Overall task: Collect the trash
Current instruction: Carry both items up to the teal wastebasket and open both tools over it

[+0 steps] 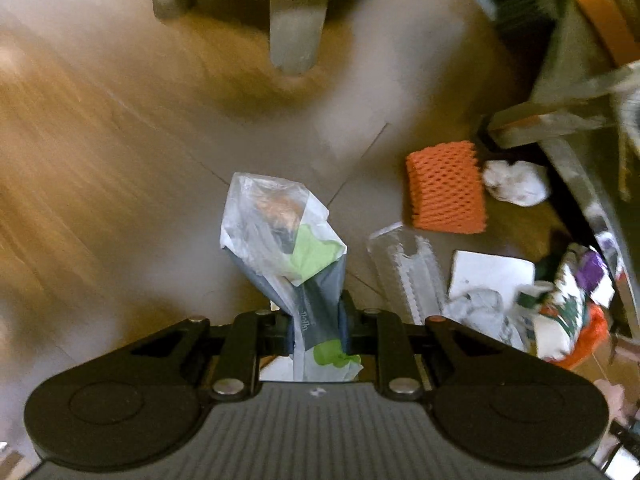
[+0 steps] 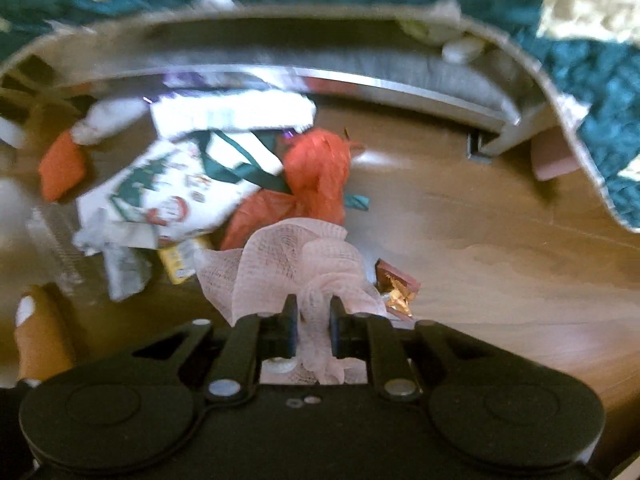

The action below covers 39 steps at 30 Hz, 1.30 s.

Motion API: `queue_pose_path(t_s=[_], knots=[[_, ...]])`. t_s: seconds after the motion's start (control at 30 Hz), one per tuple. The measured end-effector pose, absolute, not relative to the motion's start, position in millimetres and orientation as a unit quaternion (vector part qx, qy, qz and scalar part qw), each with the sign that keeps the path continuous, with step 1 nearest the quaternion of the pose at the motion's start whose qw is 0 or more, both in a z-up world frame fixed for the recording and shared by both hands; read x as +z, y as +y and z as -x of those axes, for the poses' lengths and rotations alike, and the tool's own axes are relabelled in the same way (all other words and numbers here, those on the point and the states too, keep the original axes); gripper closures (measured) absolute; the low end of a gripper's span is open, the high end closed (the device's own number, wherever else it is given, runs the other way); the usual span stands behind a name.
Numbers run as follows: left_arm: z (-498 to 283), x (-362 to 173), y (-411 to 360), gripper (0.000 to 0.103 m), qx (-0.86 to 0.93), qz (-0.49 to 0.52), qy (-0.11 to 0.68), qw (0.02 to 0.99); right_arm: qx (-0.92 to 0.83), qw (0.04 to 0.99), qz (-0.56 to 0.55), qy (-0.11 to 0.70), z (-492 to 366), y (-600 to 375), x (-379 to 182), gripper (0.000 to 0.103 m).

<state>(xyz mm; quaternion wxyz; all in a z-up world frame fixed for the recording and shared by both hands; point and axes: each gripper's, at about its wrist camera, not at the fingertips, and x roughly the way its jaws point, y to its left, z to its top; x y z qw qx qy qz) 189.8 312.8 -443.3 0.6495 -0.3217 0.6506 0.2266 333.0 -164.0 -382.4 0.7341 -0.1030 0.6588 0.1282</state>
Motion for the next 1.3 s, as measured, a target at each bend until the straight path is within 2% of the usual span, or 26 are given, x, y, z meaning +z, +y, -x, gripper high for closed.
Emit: queue_pose_path(t_s=[0.4, 0.8, 1.03, 1.3], knots=[[-181.5, -265.0, 307.7, 0.084, 0.183, 0.286, 0.547, 0.765, 0.164, 0.813, 0.085, 0.552, -287.2, -160.3, -233.2, 0.088], [-182.1, -90.5, 246.9, 0.083, 0.103, 0.236, 0.432, 0.864, 0.208, 0.889, 0.059, 0.403, -243.6, -171.2, -69.9, 0.088], [-208.1, -8.6, 199.1, 0.083, 0.047, 0.213, 0.371, 0.903, 0.229, 0.92, 0.054, 0.312, -252.9, -166.8, 24.1, 0.088], [-266.3, 81.7, 148.3, 0.083, -0.003, 0.152, 0.318, 0.936, 0.235, 0.944, 0.056, 0.226, -294.5, -145.8, 106.6, 0.088]])
